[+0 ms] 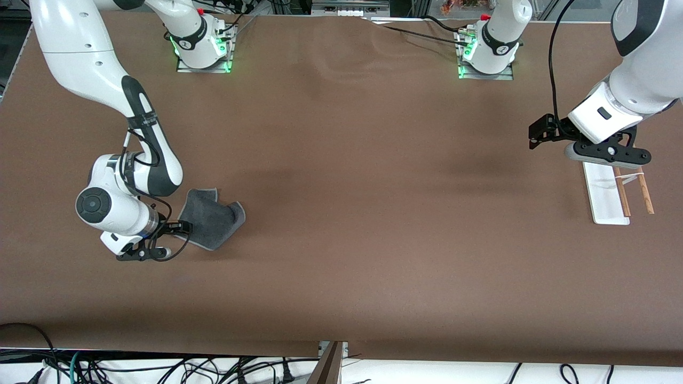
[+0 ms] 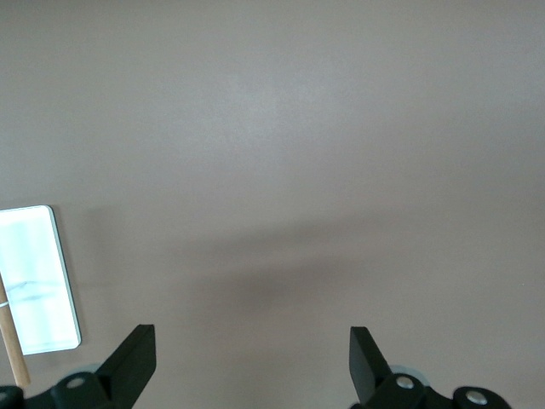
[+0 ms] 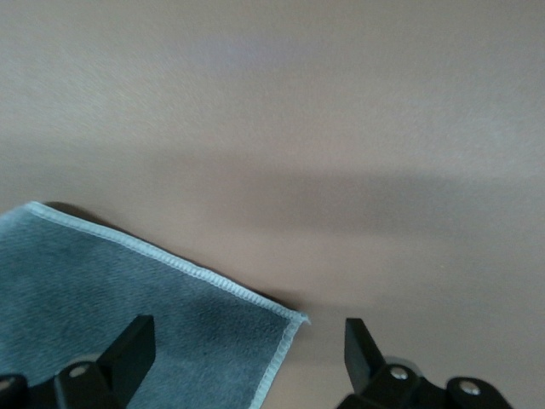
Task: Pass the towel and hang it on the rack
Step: 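Close the right gripper on the grey towel's edge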
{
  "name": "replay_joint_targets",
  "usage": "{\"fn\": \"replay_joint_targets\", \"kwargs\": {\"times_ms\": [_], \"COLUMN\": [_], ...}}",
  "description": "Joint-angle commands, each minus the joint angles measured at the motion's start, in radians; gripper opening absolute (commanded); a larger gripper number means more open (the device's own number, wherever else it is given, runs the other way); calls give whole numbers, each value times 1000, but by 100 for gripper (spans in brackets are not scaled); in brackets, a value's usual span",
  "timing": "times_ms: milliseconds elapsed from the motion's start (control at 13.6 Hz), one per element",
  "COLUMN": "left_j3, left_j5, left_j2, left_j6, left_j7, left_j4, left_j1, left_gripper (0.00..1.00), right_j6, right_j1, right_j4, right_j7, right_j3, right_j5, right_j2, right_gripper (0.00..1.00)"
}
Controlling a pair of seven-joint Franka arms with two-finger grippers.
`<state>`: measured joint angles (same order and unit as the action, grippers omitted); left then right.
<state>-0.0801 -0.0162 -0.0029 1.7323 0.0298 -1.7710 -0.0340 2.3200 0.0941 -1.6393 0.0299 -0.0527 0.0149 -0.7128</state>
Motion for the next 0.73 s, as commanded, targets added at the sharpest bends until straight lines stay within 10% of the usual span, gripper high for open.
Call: {"fn": "replay_joint_targets", "kwargs": {"times_ms": [0, 147, 514, 661], "left_j3": [-3, -3, -3, -3], "left_j5": [19, 19, 19, 19], "left_j2": [11, 11, 11, 11], "left_j6": [-5, -4, -5, -4], "left_j7": [5, 5, 5, 7], "left_j4": [22, 22, 22, 22], "left_j1": [-1, -1, -1, -1], "left_gripper": [100, 100, 100, 100], "right_j6": [41, 48, 38, 18], "right_j1": [-17, -36, -39, -37], "right_j4": [10, -1, 2, 7], "right_j7": [15, 18, 30, 30], "right_j3": [19, 25, 27, 27], "right_j5": [2, 0, -27, -27], "right_j2": [-39, -53, -53, -47], "right_gripper": [92, 79, 10, 0]}}
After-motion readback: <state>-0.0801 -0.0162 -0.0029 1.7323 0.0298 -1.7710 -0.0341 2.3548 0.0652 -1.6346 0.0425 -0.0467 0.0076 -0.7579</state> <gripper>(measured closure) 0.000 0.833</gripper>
